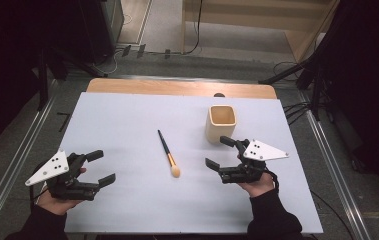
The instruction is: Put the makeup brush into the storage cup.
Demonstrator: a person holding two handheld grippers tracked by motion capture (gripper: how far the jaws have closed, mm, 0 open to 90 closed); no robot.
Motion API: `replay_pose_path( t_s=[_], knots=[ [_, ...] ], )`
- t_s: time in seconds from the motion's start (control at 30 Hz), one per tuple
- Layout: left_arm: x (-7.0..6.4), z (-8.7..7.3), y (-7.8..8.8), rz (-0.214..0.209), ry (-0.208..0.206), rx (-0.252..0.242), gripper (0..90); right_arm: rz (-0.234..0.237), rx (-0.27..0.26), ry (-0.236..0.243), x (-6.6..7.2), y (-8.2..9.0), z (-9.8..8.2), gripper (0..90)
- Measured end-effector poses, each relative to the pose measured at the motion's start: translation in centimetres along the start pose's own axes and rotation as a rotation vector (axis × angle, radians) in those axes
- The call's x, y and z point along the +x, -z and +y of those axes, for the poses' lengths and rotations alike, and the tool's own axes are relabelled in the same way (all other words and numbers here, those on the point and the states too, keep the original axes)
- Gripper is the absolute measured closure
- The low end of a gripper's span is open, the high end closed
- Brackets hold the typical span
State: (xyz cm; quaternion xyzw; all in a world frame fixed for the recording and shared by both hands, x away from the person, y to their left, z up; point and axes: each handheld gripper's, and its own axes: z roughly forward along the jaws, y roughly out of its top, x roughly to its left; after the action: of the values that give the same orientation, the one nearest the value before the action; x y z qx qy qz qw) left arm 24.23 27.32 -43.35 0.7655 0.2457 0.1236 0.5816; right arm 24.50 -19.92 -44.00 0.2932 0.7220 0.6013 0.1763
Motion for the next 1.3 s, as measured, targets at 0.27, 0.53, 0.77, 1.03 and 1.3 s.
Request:
replay_pose_path(
  t_s=[0.27,0.53,0.77,1.03,1.3],
  knots=[
    [0.3,0.1,-0.2,-0.011,0.003,-0.003,13.8,-0.039,-0.004,-0.022,0.5,-1.3,0.6,15.1],
    [0.4,0.2,0.1,-0.022,0.008,-0.024,13.8,-0.078,0.005,-0.036,1.2,-2.7,1.0,15.1],
    [0.5,0.3,0.1,-0.024,0.002,-0.023,13.9,-0.127,0.001,-0.041,1.8,-3.5,1.1,15.0],
    [0.2,0.3,-0.3,-0.026,-0.016,0.011,13.8,-0.201,0.007,-0.032,3.1,-4.1,1.5,15.0],
    [0.2,0.4,-0.4,-0.043,-0.014,0.025,14.0,-0.216,0.008,-0.039,4.5,-5.7,1.0,15.1]
  ],
)
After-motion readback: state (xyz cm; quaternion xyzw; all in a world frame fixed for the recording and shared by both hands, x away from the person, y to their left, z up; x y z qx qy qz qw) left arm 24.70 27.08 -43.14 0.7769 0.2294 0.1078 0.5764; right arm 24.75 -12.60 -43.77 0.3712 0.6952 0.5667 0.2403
